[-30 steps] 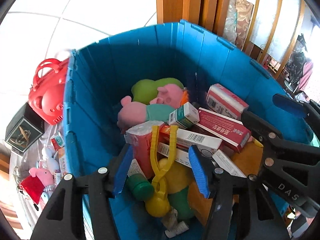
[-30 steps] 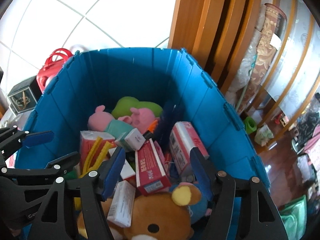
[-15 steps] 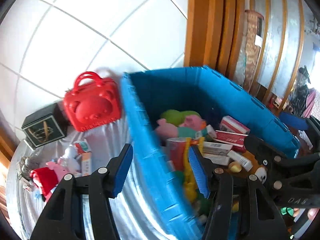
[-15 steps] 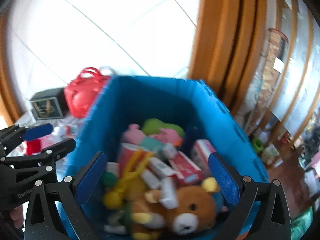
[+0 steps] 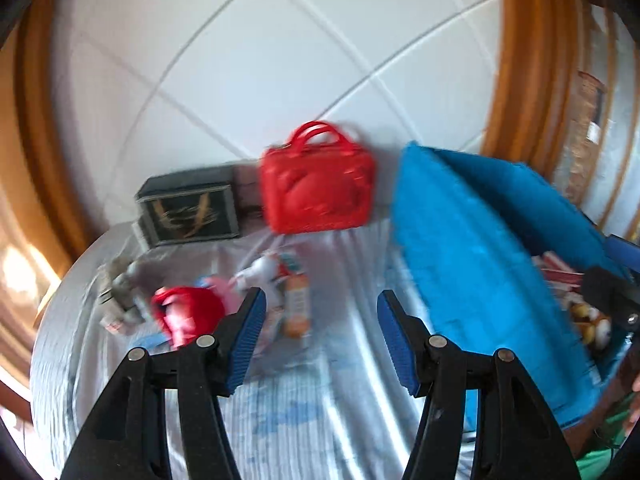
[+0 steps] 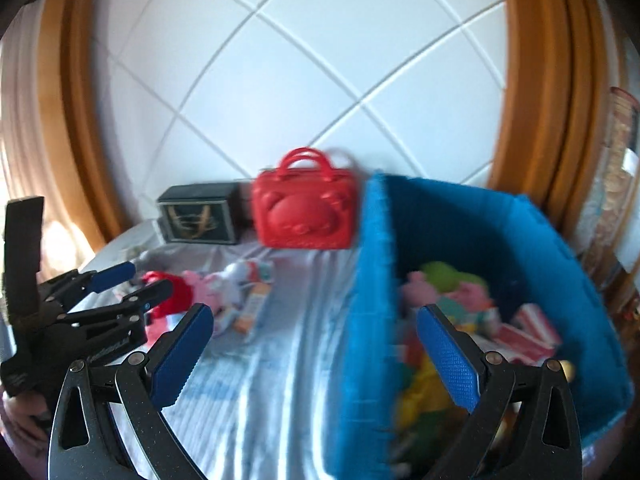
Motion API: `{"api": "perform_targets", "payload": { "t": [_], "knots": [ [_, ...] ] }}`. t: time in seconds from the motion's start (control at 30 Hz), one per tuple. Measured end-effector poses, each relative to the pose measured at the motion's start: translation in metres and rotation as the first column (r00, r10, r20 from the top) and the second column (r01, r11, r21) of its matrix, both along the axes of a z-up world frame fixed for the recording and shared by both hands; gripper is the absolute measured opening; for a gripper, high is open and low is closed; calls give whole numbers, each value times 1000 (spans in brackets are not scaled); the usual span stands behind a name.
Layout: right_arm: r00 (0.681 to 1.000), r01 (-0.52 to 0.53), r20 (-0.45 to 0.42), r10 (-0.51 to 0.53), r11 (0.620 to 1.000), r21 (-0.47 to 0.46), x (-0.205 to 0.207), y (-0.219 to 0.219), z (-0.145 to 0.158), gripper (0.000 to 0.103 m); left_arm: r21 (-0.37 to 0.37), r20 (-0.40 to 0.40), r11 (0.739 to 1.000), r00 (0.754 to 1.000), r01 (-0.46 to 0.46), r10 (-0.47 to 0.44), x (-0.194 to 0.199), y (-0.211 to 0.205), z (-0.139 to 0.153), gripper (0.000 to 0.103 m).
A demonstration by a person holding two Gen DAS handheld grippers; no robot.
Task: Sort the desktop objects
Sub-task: 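Move both tools back over the items on the bed, then grasp the red-white ointment box with the left tool while the right grasps the orange gel box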
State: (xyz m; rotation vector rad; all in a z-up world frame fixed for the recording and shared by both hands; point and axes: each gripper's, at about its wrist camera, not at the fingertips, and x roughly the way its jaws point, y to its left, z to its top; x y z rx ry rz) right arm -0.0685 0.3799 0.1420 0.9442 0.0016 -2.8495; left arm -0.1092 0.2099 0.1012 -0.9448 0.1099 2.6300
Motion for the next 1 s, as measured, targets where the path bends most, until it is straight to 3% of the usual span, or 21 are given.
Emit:
{"api": "perform_targets", "payload": {
  "t": [0.17, 0.27, 0.47, 0.57, 0.67, 0.7, 0.8, 0.87, 1.0],
  "knots": [
    [999, -29, 36, 30, 999, -23, -17, -40, -24, 103, -30, 34, 997, 997, -67, 68, -19, -58, -26, 57],
    [997, -23, 70, 26, 999, -47, -30, -55, -43, 103, -11, 58, 994, 992, -110, 110, -32, -96, -42, 57],
    [983, 0, 183, 10, 999, -51, -68, -76, -90, 103, -48, 127, 965, 956, -259, 263, -75, -186, -88, 57],
    [970, 10, 243, 0, 999, -39, -90, -80, -113, 103, -99, 210, 934, 911, -342, 356, -104, -241, -123, 57],
    [953, 36, 304, -21, 998, -43, -113, -78, -137, 103, -130, 301, 885, 833, -447, 465, -135, -300, -160, 57],
    [946, 47, 322, -30, 998, -44, -121, -77, -145, 103, -139, 335, 859, 793, -493, 509, -149, -323, -176, 57],
    [925, 73, 376, -50, 996, -48, -147, -78, -171, 103, -170, 385, 826, 735, -537, 557, -181, -357, -209, 57],
    [910, 89, 408, -67, 995, -36, -164, -80, -188, 103, -151, 426, 810, 702, -566, 570, -203, -374, -230, 57],
    [882, 90, 466, -67, 996, -26, -192, -88, -221, 103, -62, 493, 798, 677, -599, 546, -237, -384, -255, 57]
  ]
}}
